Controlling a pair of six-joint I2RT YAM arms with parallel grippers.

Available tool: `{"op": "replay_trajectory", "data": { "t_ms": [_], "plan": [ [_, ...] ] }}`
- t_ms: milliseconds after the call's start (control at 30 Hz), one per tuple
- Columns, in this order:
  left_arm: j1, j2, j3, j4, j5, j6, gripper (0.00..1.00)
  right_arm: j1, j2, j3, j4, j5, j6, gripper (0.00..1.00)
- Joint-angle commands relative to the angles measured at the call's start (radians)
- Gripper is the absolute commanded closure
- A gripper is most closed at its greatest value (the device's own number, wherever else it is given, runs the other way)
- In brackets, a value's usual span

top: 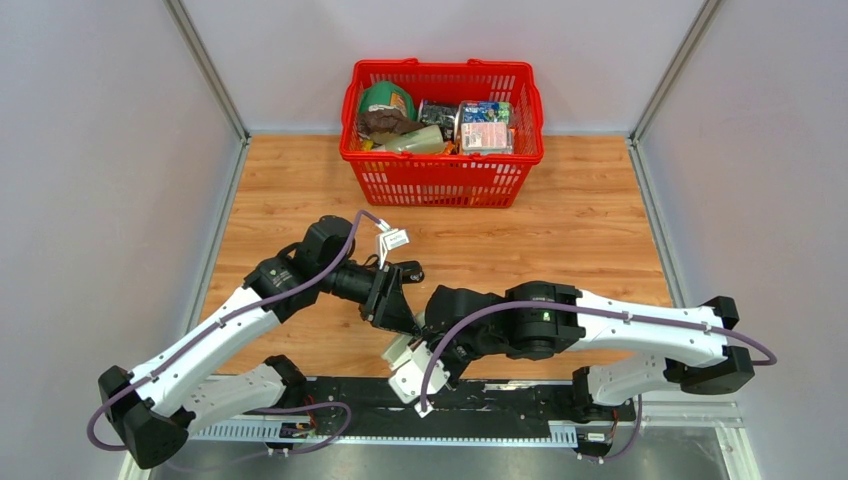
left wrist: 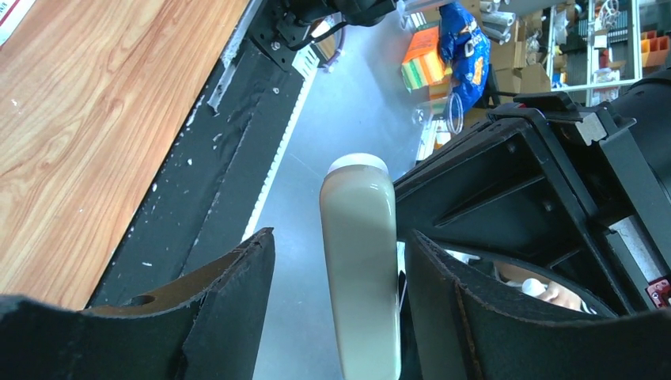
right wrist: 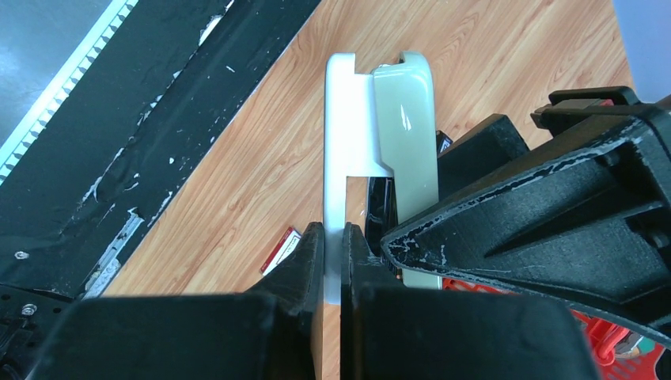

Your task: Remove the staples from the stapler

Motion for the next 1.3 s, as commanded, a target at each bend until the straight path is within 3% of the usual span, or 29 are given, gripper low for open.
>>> {"op": "replay_trajectory", "data": {
  "t_ms": [0, 300, 333, 367, 600, 967, 1200, 1267],
  "plan": [
    [-0.004, 0.003, -0.002, 0.016, 0.004, 0.013, 0.33, 0.007, 0.004, 0.054, 0.021, 0.016, -0.021, 1.00],
    [-0.004, 0.003, -0.011, 0.031, 0.018, 0.009, 0.80, 0.007, -0.002, 0.055, 0.028, 0.018, -0.015, 0.93],
    [-0.004, 0.003, -0.010, 0.031, 0.016, 0.010, 0.95, 0.007, -0.004, 0.057, 0.028, 0.018, -0.016, 0.91],
    [-0.004, 0.003, -0.010, 0.031, 0.015, 0.009, 1.00, 0.007, -0.004, 0.055, 0.033, 0.018, -0.013, 0.89],
    [-0.004, 0.006, -0.010, 0.030, 0.009, 0.018, 1.00, 0.007, -0.013, 0.043, 0.053, 0.019, -0.007, 0.71],
    [-0.004, 0.020, 0.016, -0.013, -0.031, 0.050, 1.00, 0.007, -0.085, 0.037, 0.042, 0.053, 0.031, 0.66],
    [-0.004, 0.018, 0.107, -0.087, -0.172, 0.130, 1.00, -0.014, -0.241, -0.148, 0.283, 0.345, 0.142, 0.56],
    [-0.004, 0.031, 0.141, -0.114, -0.252, 0.170, 1.00, -0.047, -0.278, -0.179, 0.321, 0.358, 0.194, 0.55]
  ]
}}
